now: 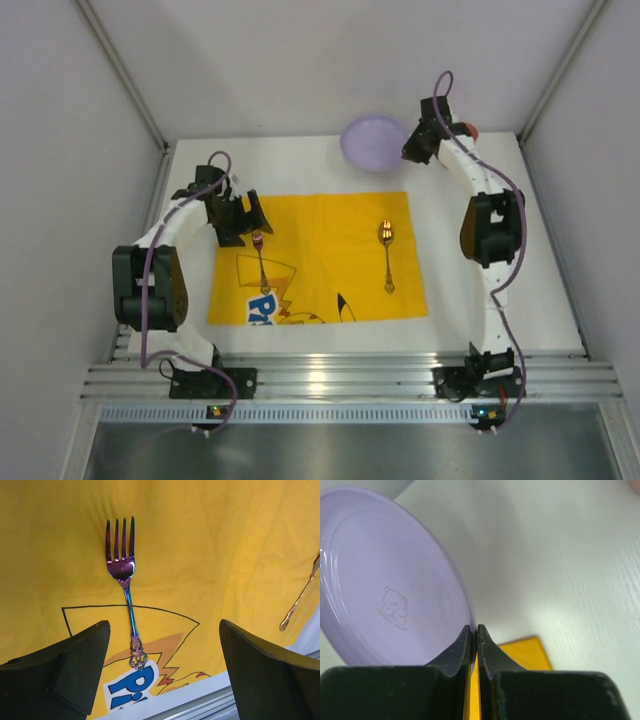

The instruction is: Set the dinner table for one person

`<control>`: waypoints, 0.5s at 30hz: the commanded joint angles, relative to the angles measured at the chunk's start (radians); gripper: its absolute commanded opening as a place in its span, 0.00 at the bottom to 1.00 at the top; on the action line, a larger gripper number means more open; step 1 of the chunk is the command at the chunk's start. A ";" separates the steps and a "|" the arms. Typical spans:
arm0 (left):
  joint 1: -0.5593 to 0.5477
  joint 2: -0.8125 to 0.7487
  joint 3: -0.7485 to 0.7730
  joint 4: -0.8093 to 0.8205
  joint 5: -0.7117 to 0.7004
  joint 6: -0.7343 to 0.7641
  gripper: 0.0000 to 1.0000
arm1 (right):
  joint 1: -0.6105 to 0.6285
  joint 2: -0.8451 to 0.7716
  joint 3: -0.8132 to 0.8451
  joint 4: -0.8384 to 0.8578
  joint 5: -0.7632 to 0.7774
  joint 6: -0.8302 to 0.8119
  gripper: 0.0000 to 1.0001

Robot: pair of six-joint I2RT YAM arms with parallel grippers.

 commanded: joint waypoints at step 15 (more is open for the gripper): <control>0.000 -0.275 -0.045 -0.083 -0.091 0.017 0.96 | 0.329 -0.566 -0.732 0.091 -0.142 -0.114 0.00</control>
